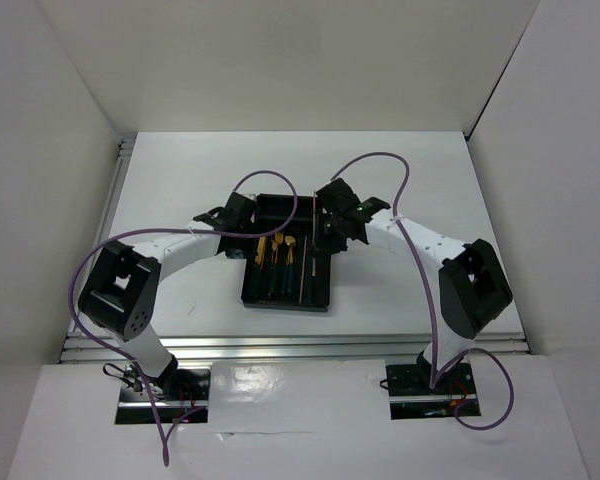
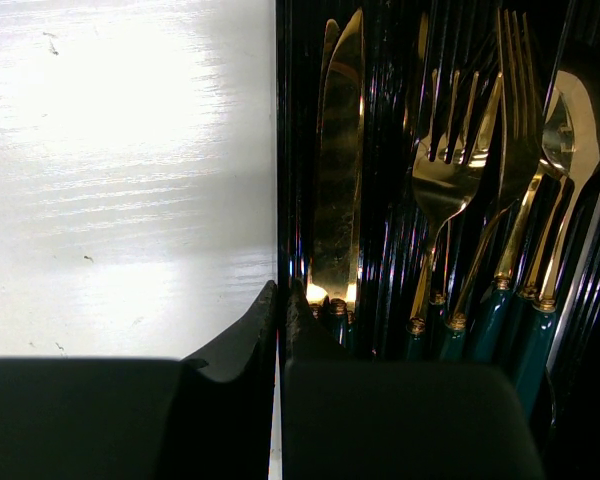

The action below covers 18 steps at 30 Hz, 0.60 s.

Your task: Sort the eating utensils into containers

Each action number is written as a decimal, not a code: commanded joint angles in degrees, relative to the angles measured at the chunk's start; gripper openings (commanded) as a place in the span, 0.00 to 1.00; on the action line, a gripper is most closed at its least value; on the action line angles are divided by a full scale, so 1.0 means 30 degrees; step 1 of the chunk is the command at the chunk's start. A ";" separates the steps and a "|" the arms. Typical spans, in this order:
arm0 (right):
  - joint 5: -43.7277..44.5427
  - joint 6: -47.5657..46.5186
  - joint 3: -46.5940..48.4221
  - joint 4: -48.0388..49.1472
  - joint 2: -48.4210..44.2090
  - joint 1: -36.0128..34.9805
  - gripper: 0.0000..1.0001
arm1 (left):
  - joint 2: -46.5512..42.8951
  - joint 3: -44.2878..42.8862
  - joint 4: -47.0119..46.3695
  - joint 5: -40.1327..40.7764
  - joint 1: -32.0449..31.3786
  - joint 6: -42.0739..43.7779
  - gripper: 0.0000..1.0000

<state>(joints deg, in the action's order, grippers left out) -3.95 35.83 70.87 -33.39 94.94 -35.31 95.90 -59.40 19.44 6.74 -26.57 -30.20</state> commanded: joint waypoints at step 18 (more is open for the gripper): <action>-0.0794 0.3580 -0.1329 0.1019 0.0552 -0.1384 0.00 | 0.0876 0.0141 -0.0094 -0.1427 -0.0256 -0.0658 0.00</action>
<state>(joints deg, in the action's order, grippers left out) -5.54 44.58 67.68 -32.08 95.61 -38.39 96.44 -59.92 19.29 6.57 -26.68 -30.22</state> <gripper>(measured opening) 0.026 0.033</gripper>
